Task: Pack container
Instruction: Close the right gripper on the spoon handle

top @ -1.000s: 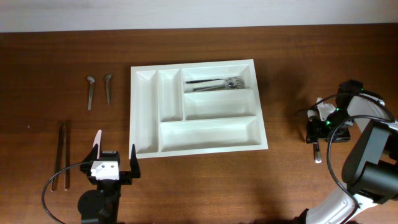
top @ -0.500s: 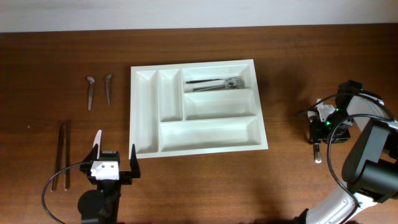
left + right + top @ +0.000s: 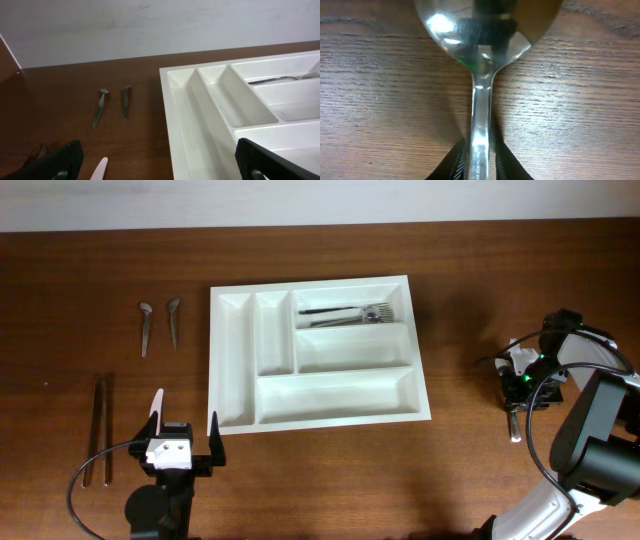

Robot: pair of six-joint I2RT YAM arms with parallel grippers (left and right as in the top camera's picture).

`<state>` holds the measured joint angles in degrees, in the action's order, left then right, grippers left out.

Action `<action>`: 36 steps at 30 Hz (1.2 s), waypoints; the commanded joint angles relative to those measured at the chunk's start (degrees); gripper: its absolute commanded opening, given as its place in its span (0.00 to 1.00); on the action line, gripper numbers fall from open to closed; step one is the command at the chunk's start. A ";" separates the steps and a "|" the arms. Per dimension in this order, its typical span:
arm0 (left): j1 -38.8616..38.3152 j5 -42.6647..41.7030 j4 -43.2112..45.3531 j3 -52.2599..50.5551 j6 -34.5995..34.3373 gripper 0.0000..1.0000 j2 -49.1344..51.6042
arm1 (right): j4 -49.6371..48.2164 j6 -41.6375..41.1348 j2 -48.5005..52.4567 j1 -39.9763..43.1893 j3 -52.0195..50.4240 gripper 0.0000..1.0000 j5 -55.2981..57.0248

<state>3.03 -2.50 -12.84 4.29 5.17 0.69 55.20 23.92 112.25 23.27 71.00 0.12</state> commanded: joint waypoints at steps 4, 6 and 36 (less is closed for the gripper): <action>0.09 0.59 0.02 -0.35 0.94 0.99 -0.39 | -0.17 -0.90 1.49 -0.24 0.94 0.15 -1.03; 0.09 0.59 0.02 -0.35 0.94 0.99 -0.39 | -0.17 -1.79 1.49 -0.57 1.81 0.15 -1.01; 0.09 0.59 0.02 -0.35 0.94 0.99 -0.39 | -0.61 -1.68 1.49 -3.76 6.16 0.38 0.72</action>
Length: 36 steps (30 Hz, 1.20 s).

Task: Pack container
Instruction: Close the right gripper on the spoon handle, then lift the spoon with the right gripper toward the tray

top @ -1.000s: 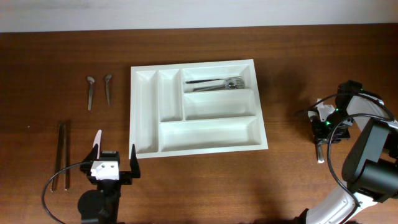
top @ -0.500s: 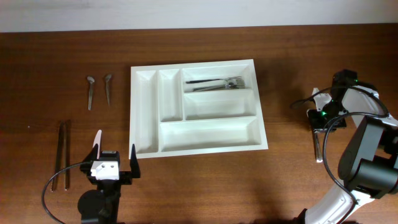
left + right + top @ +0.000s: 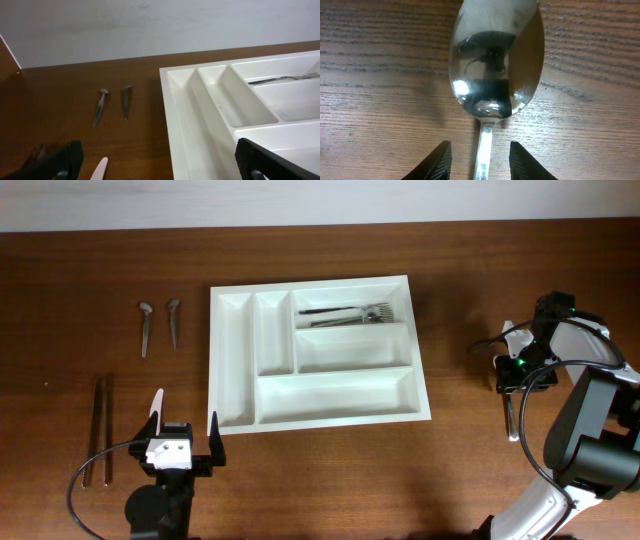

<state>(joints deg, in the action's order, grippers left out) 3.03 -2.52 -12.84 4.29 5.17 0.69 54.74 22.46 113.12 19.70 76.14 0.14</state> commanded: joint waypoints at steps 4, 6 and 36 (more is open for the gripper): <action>0.09 0.61 0.02 -0.35 0.94 0.99 -0.39 | -0.17 -0.24 0.63 -0.20 1.03 0.38 0.70; 0.09 0.61 0.02 -0.35 0.94 0.99 -0.39 | -0.17 -0.24 0.63 -0.20 1.01 0.38 0.70; 0.09 0.61 0.02 -0.35 0.94 0.99 -0.37 | -0.63 -0.44 2.67 -0.20 1.01 0.24 0.50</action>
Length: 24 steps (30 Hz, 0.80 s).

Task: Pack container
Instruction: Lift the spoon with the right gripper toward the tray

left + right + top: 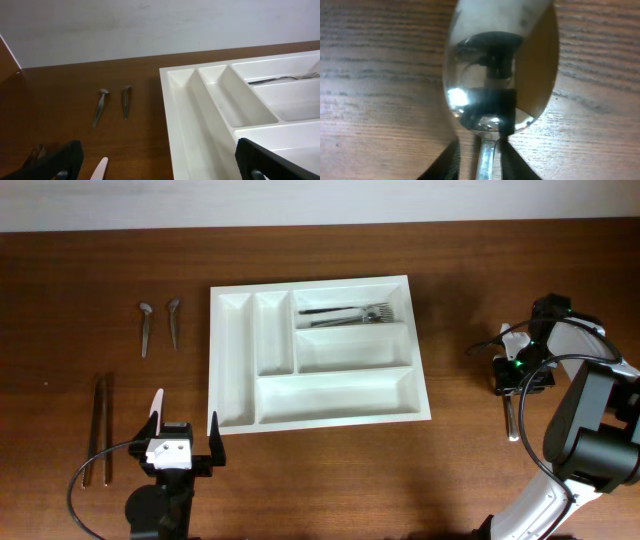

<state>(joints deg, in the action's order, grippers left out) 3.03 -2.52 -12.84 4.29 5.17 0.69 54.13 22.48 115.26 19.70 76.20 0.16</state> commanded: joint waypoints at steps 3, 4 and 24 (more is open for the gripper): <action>0.09 0.61 0.02 -0.35 0.94 0.99 -0.39 | -0.02 -0.46 0.52 -0.20 0.94 0.20 0.48; 0.09 0.61 0.02 -0.35 0.94 0.99 -0.37 | -0.02 -0.46 0.52 -0.20 0.94 0.18 0.48; 0.09 0.61 0.02 -0.35 0.94 0.99 -0.37 | 0.48 -3.50 0.50 -0.22 4.81 0.04 -2.56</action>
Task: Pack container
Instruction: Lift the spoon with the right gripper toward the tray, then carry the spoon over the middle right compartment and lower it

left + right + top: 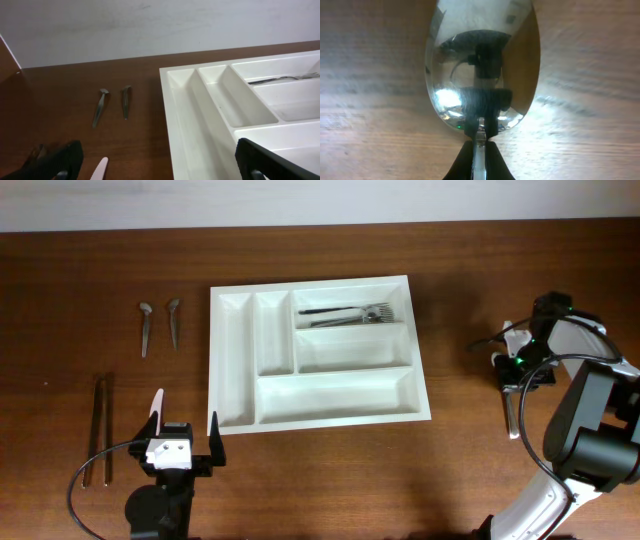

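Observation:
The white cutlery tray (233, 360) lies mid-table, with forks (350, 312) in its top right compartment. At the far right my right gripper (521, 374) is shut on the neck of a large metal spoon (513, 418). In the right wrist view the spoon's bowl (481, 75) fills the frame, and the jaws (479, 157) pinch the handle just below it, close over the wood. My left gripper (181, 437) stands open near the tray's front left corner with nothing in it; its fingers (60, 159) frame the tray's edge (176, 125).
Two small spoons (145, 328) (173, 321) lie left of the tray, also seen in the left wrist view (100, 107). Two long dark sticks (102, 430) lie at the front left. A pale pink tab (99, 169) pokes up by my left fingers.
My right jaws stood slightly apart on either side of the spoon's neck; now they are shut on it. The left arm has not moved.
First my right jaws sat close around the spoon's handle below the bowl. Then they were wide open with the whole bowl in view. They then narrowed around the neck, and now grip it. The tray, forks and left arm stayed put.

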Robot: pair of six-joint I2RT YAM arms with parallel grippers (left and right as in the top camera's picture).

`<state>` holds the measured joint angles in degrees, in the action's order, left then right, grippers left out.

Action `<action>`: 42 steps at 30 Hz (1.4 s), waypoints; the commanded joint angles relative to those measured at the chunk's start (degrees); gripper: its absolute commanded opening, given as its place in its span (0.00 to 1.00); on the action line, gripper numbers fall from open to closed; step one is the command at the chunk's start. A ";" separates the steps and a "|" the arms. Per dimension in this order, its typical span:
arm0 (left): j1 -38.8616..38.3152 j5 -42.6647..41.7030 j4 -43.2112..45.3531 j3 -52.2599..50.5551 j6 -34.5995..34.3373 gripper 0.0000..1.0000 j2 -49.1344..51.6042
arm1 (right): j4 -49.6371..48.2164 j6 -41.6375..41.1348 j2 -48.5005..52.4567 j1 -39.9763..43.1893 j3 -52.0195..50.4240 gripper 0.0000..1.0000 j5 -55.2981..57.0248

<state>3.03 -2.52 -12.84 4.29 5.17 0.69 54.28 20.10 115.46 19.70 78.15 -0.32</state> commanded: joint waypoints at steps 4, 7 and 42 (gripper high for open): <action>0.09 0.61 0.02 -0.35 0.94 0.99 -0.37 | 2.27 -1.11 0.31 -0.22 7.10 0.04 -4.04; 0.09 0.61 0.02 -0.35 0.94 0.99 -0.39 | 4.42 -1.66 0.31 -0.39 10.71 0.04 -4.26; 0.09 0.61 0.02 -0.35 0.94 0.99 -0.37 | 2.03 -78.93 0.31 -26.97 29.79 0.04 -14.43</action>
<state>3.03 -2.52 -12.84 4.29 5.17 0.69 56.51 -45.95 115.52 -5.87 106.63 -14.55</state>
